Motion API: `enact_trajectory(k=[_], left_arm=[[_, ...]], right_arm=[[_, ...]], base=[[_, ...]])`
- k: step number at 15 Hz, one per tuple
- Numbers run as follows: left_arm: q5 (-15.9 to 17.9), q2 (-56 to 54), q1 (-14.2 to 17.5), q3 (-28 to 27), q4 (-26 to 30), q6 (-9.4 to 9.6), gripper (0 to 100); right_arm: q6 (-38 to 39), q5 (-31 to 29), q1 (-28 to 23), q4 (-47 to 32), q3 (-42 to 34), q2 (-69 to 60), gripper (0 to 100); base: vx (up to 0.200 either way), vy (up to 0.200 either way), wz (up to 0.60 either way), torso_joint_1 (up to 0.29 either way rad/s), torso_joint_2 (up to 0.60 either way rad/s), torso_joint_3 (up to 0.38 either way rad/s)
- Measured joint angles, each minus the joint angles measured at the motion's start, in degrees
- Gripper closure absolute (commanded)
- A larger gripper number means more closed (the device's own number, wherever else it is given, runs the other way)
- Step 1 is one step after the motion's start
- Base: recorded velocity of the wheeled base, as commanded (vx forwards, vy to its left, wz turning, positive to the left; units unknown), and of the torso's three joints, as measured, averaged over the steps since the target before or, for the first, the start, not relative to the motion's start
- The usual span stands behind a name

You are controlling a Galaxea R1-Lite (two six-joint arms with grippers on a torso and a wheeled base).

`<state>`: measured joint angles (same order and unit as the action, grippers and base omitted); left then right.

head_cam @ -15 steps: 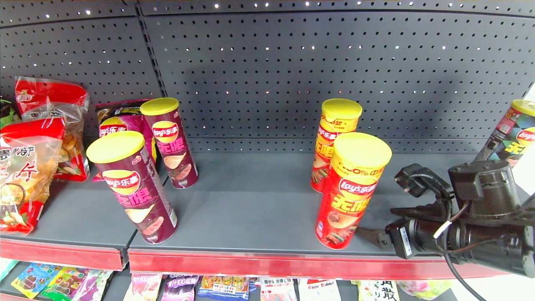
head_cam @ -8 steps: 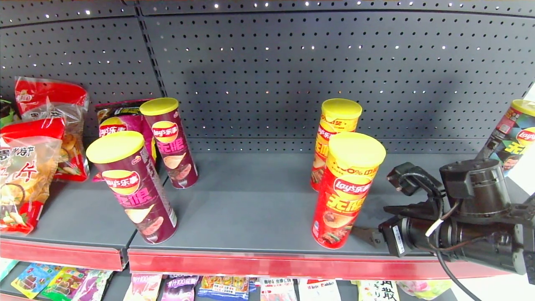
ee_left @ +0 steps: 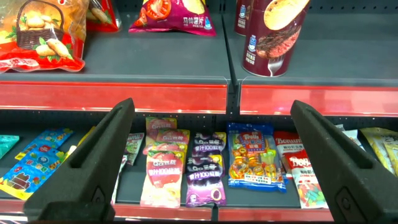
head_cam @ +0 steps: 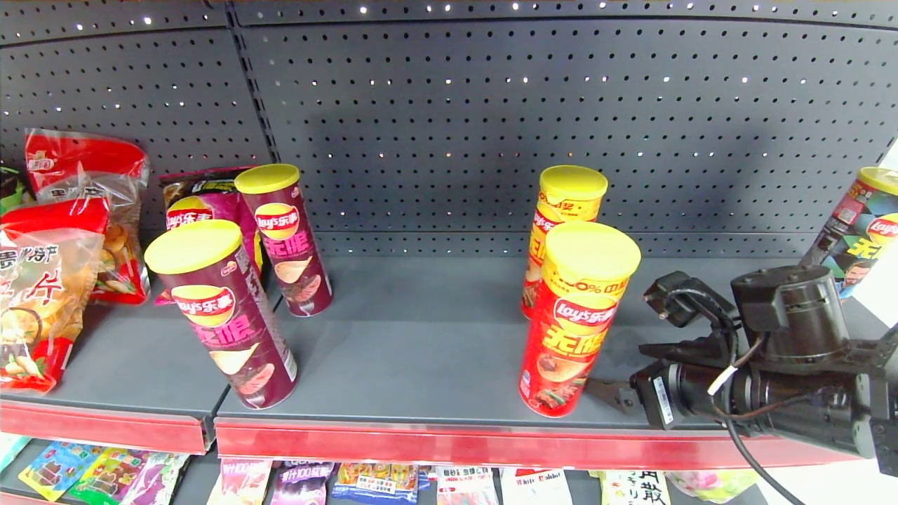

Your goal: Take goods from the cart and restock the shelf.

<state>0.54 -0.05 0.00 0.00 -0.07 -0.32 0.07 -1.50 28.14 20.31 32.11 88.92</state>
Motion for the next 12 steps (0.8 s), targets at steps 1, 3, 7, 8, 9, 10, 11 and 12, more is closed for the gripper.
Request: enact_trajectory(k=[1,3,7,8,9,10,11,12], left_arm=[[-0.02,0.00,0.00,0.00,0.00,0.00,0],[0.00,0.00,0.00,0.00,0.00,0.00,0],[0.00,0.00,0.00,0.00,0.00,0.00,0],[0.00,0.00,0.00,0.00,0.00,-0.01,0],[0.00,0.00,0.00,0.00,0.00,-0.01,0],[0.00,0.00,0.00,0.00,0.00,-0.01,0],[0.00,0.00,0.00,0.00,0.00,0.00,0],[0.00,0.00,0.00,0.00,0.00,-0.01,0]], right_arm=[[0.00,0.00,0.00,0.00,0.02,0.06,0],[-0.05,0.00,0.00,-0.01,0.09,0.16,0],[-0.02,0.00,0.04,-0.01,0.13,0.20,0],[0.02,0.02,0.06,-0.04,0.13,0.17,0],[0.02,0.02,0.06,0.00,0.00,0.11,0],[0.02,0.02,0.00,0.00,-0.24,-0.05,0],[0.02,0.02,-0.22,0.00,-0.48,-0.39,0],[0.02,-0.02,-0.60,0.02,-0.67,-1.13,0]], base=[[0.000,0.000,0.00,0.000,0.00,0.000],[0.000,0.000,0.00,0.000,0.00,0.000],[0.000,0.000,0.00,0.000,0.00,0.000],[0.000,0.000,0.00,0.000,0.00,0.000],[0.000,0.000,0.00,0.000,0.00,0.000],[0.000,0.000,0.00,0.000,0.00,0.000],[0.000,0.000,0.00,0.000,0.00,0.000],[0.000,0.000,0.00,0.000,0.00,0.000]])
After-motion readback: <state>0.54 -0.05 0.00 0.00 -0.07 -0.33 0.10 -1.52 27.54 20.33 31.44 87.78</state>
